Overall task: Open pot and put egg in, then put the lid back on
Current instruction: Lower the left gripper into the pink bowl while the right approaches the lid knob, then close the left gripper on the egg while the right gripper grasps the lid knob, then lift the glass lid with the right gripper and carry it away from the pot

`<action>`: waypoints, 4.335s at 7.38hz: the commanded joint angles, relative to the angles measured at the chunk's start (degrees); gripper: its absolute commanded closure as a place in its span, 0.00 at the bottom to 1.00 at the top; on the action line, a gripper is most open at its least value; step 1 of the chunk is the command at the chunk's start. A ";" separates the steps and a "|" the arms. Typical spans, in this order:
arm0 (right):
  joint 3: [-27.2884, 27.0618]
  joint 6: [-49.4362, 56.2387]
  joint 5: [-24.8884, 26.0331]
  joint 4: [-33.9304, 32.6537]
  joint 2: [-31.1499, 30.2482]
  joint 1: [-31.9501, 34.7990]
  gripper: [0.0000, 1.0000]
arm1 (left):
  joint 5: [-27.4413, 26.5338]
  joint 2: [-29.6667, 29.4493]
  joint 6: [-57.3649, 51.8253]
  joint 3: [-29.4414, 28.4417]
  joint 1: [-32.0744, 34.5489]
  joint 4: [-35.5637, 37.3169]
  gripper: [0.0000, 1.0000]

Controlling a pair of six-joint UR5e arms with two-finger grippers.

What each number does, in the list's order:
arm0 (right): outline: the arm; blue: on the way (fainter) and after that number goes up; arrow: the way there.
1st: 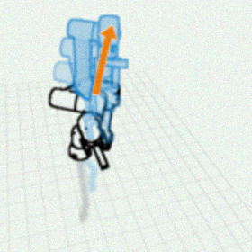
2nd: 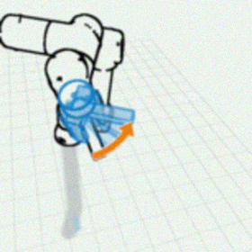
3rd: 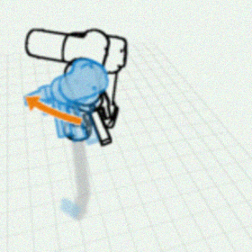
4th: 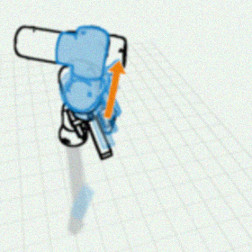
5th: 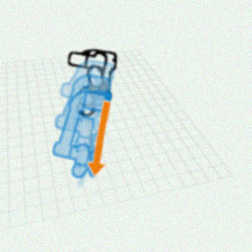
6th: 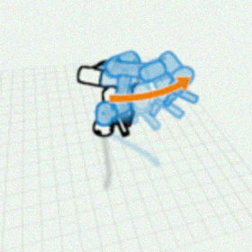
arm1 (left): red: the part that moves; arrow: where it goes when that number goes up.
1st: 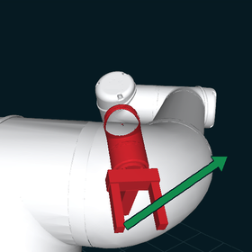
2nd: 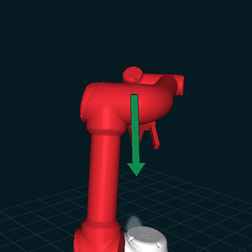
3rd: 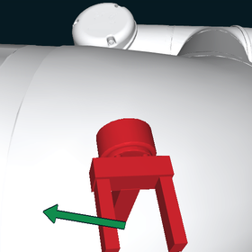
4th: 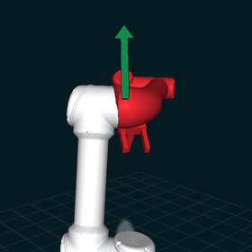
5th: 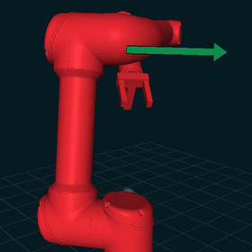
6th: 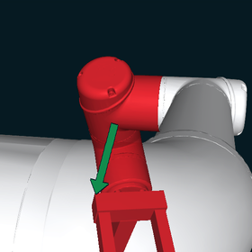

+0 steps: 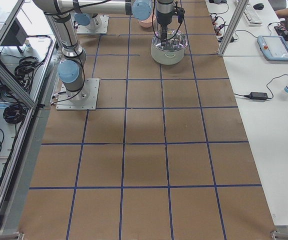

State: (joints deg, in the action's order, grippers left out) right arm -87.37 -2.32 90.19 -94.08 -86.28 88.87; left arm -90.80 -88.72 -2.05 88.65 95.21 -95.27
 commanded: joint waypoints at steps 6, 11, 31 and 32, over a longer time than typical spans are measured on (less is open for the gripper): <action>6.15 -22.44 -5.03 -19.20 15.77 14.21 0.00 | -3.50 -0.93 -13.84 20.19 -17.33 13.56 0.04; 6.33 -25.72 -0.90 -23.69 21.32 20.47 0.00 | -2.89 -3.48 -20.41 37.28 -18.13 45.29 0.05; 5.28 -9.94 0.69 -8.09 8.34 7.75 0.57 | 5.46 -12.45 -36.09 39.49 -22.35 57.13 0.06; 5.19 -6.59 -0.53 -5.18 6.66 4.77 0.58 | 5.46 -12.53 -36.00 39.49 -22.35 57.13 0.07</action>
State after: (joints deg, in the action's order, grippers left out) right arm -82.07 -13.26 90.61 -103.17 -77.19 97.42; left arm -85.33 -101.09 -38.12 128.16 72.84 -38.18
